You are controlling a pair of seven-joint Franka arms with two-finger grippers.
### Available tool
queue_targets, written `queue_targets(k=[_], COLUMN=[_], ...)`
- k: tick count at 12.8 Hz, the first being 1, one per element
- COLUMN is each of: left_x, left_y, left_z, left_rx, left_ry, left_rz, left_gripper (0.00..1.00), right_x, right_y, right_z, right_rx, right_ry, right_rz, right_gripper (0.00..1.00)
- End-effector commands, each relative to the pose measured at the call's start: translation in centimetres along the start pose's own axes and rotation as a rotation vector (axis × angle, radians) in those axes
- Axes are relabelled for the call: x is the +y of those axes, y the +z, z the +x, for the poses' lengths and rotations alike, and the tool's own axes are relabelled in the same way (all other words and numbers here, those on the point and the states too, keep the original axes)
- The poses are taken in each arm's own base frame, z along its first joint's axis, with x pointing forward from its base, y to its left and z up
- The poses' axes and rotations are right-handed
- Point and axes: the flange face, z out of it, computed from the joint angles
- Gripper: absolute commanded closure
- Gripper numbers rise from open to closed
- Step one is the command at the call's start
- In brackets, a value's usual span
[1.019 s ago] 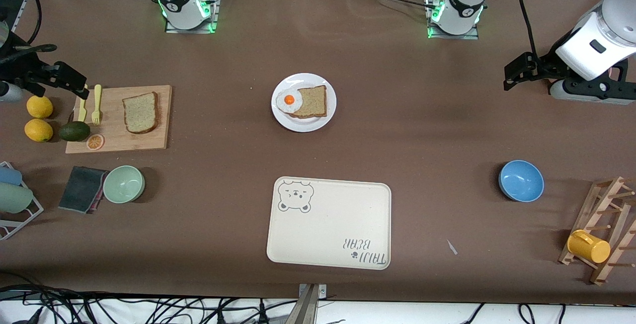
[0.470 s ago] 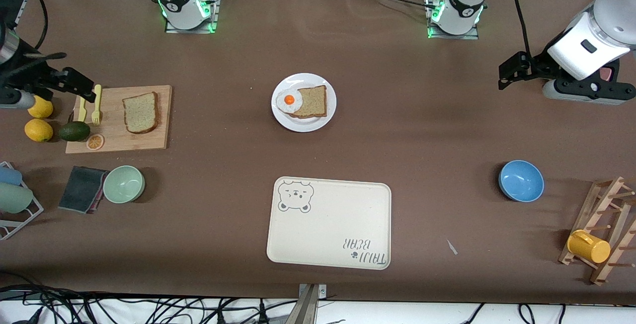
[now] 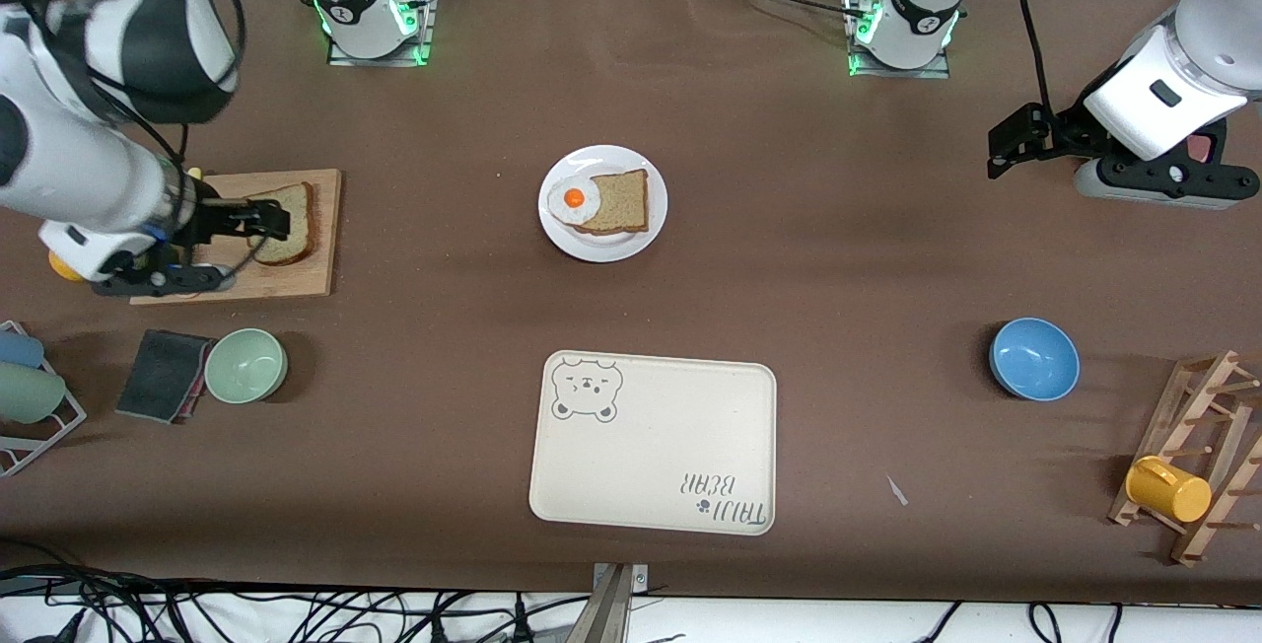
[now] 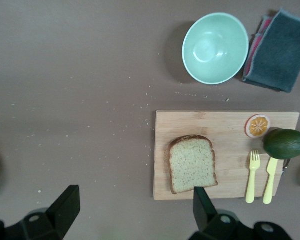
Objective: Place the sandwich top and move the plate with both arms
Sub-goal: 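Reach the right gripper down to the bread slice on the cutting board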
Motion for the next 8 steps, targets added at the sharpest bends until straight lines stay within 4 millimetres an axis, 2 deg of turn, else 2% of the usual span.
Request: queue_targets(k=[1,2,4,5,7,8], left_x=[0.1,0.1,0.2,0.1,0.2,0.1], left_y=[-0.2,-0.2,-0.3,-0.3,-0.3,-0.3], left_z=[0.1,0.1,0.1,0.2,0.2,0.2], left_rx=[0.005,0.005,0.007,0.008,0.008,0.010], left_ry=[0.002,0.002,0.004,0.002,0.004,0.002], left_rz=[0.006,0.006,0.006,0.006,0.006,0.006], left_gripper=[0.00,0.00,0.00,0.00,0.00,0.00], right_x=[-0.5,-0.5,-0.2,0.7,1.3,2.2], right_y=[4.3,5.9,10.7,12.9,17.5,19.0], right_z=[-1.7,-2.5,-3.7,-4.3,-5.0,-4.8], right_rx=[0.021,0.032,0.024,0.018,-0.044,-0.072], right_ry=[0.004,0.002,-0.023,-0.018,-0.045,-0.050], right_rz=[-0.027,-0.029,-0.068,-0.075,-0.117,-0.139], right_gripper=[0.00,0.00,0.00,0.00,0.00,0.00])
